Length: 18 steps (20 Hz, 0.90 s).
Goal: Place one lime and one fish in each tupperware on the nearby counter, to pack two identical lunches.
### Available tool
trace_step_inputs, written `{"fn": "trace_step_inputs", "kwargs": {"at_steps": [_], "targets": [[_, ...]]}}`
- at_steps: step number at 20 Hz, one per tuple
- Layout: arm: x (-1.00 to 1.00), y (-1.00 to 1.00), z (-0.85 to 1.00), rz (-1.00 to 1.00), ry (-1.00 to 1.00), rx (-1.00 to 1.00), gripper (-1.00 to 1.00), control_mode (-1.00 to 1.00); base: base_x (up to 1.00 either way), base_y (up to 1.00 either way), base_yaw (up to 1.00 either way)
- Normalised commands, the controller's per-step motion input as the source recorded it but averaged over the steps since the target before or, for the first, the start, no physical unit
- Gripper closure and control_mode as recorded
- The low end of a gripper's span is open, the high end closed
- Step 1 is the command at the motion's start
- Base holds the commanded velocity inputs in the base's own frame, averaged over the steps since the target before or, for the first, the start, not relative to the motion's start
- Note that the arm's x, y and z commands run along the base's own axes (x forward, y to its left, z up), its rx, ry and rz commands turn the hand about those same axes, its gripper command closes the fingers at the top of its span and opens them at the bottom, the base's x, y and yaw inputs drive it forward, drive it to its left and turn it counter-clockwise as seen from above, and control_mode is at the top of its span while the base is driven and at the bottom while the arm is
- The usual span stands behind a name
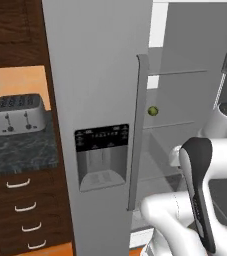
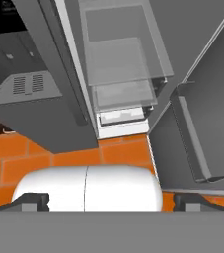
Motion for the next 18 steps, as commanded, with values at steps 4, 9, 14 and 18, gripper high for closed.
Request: {"fn": "trace_step_inputs", "kwargs": {"at_steps": [4,9,14,18], "targets": [[0.00,0.00,0.00,0.00,0.00,0.00,-1.00,1.00,0.52,-0.22,-0.10],[0.00,0.00,0.00,0.00,0.00,0.00,-1.00,1.00,0.39,-0.43,-0.03],[0.00,0.00,0.00,0.00,0.00,0.00,-1.00,1.00,0.34,-0.28,0.00],[0.00,0.00,0.00,0.00,0.00,0.00,-1.00,1.00,0.40,0.00,0.02]]}}
